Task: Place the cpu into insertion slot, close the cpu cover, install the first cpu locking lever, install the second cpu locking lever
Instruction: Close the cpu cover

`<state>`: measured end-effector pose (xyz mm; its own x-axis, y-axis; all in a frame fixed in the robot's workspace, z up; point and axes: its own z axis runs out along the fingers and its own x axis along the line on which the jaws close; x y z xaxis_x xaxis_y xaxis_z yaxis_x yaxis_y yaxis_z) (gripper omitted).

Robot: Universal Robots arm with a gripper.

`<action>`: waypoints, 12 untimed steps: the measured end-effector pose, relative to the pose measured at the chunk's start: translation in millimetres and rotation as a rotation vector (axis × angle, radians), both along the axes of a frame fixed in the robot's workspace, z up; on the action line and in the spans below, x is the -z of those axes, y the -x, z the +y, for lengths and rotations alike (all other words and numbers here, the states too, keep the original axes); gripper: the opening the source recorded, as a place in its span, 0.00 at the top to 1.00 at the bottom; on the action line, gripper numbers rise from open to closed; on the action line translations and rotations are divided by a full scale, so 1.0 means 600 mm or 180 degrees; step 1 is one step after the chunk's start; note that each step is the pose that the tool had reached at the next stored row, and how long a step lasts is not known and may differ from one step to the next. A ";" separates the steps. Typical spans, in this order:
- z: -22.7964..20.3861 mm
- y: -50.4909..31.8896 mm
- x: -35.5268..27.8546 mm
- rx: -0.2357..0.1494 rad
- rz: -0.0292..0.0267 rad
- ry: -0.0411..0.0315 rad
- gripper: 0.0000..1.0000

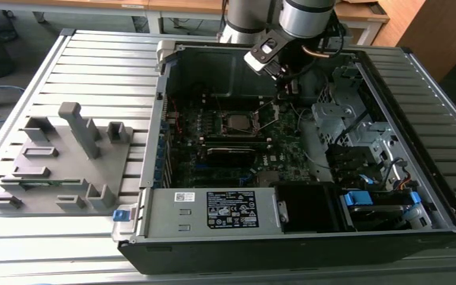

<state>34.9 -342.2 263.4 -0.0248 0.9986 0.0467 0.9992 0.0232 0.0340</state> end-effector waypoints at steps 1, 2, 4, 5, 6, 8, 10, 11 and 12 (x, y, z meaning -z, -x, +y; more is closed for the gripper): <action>0.0000 -0.004 0.000 0.0000 0.0000 0.0000 0.89; 0.0000 -0.008 0.000 0.0000 0.0000 0.0000 0.89; 0.0000 -0.016 0.000 0.0000 0.0001 0.0000 0.89; 0.0001 -0.020 0.000 0.0000 0.0002 0.0000 0.89; 0.0001 -0.023 0.000 0.0000 0.0002 -0.0001 0.89; 0.0002 -0.025 0.001 0.0001 0.0003 0.0000 0.89; 0.0001 -0.027 0.002 0.0031 0.0003 0.0000 0.89; 0.0001 -0.028 0.003 0.0048 0.0003 0.0001 0.89; 0.0001 -0.028 0.004 0.0061 0.0003 0.0000 0.89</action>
<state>51.9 -342.1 260.7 -0.0056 0.9989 0.0466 0.9994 0.0041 0.0331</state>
